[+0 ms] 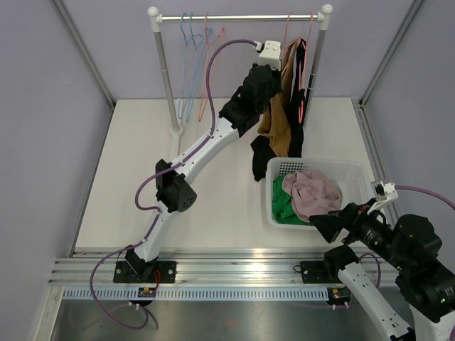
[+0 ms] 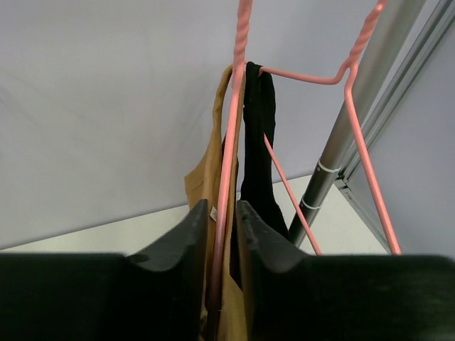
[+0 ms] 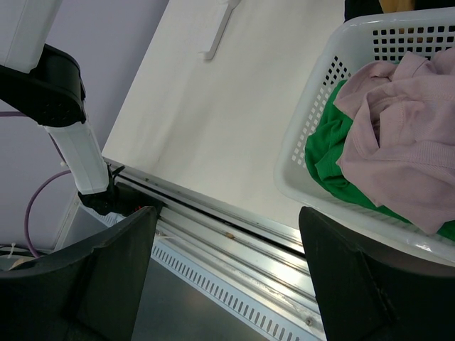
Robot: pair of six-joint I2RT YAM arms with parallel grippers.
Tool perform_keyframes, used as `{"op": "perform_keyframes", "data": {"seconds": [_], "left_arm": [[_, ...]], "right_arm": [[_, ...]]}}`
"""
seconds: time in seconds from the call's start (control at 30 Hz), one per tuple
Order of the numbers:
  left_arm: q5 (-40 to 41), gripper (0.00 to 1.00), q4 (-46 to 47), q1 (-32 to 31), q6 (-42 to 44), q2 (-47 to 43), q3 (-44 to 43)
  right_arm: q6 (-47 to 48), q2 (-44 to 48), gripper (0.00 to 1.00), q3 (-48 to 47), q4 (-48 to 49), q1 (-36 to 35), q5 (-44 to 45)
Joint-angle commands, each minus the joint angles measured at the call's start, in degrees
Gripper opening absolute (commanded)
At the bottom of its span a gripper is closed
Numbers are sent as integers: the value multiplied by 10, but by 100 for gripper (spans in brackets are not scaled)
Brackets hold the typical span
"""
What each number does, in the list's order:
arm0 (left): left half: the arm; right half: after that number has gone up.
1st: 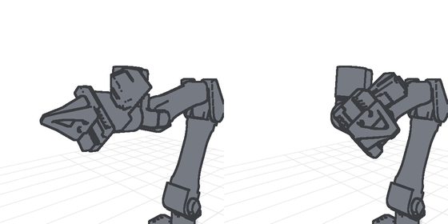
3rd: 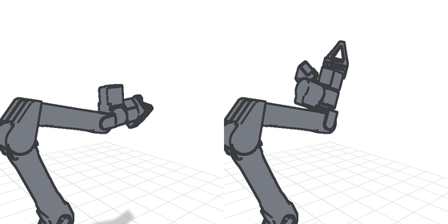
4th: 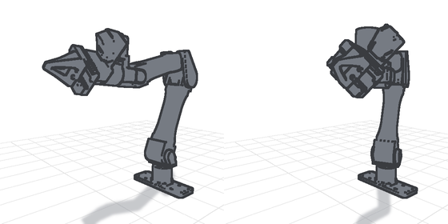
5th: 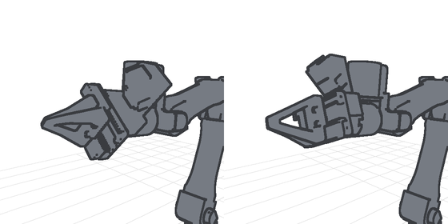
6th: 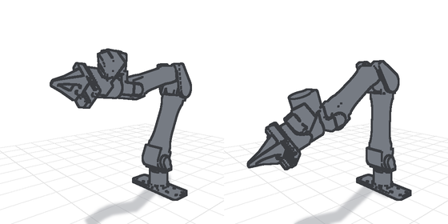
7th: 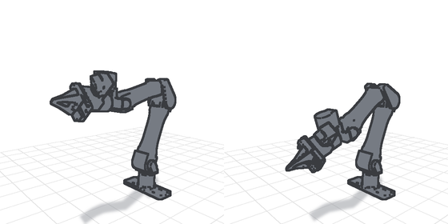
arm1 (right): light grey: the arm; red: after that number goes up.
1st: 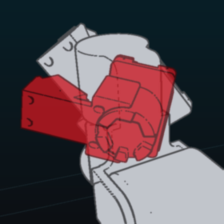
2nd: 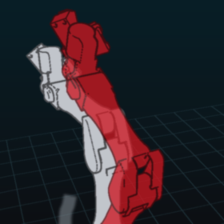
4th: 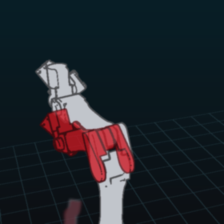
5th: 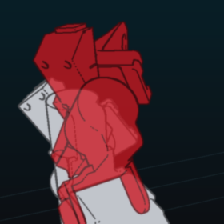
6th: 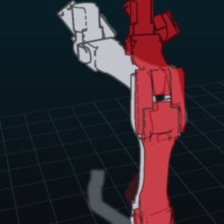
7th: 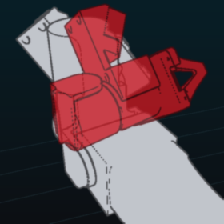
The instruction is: Remove the tank top from the hanger
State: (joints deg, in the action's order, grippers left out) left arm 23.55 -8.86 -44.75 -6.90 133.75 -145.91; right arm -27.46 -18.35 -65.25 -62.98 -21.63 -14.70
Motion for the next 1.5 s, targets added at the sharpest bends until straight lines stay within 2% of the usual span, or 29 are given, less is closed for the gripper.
{"op": "perform_keyframes", "data": {"seconds": [0.0,0.03,0.07,0.1,0.3,0.5,0.8,1.1,1.27,1.47], "left_arm": [[-18,18,37,9,0,-12,-25],[-18,10,37,9,-1,-12,-25],[-18,7,37,9,-4,-13,-26],[-17,0,36,9,-5,-17,-25],[-15,0,40,9,1,-53,-20],[-3,0,39,10,24,-125,11],[13,0,-7,12,45,-208,44],[33,0,-84,12,36,-363,183],[18,0,-136,12,26,-460,262],[-10,0,-136,12,8,-579,349]], "right_arm": [[3,2,88,-10,1,-1,-11],[5,2,88,-12,1,0,-9],[6,2,88,-14,0,0,-9],[8,-1,88,-14,-1,0,-9],[9,-3,88,-9,1,0,-11],[10,-5,88,-11,-1,0,-9],[11,-11,88,-22,-6,0,-12],[16,-33,88,-44,2,0,-28],[28,-50,89,-51,26,0,-41],[65,-97,93,-72,54,-1,-39]]}}
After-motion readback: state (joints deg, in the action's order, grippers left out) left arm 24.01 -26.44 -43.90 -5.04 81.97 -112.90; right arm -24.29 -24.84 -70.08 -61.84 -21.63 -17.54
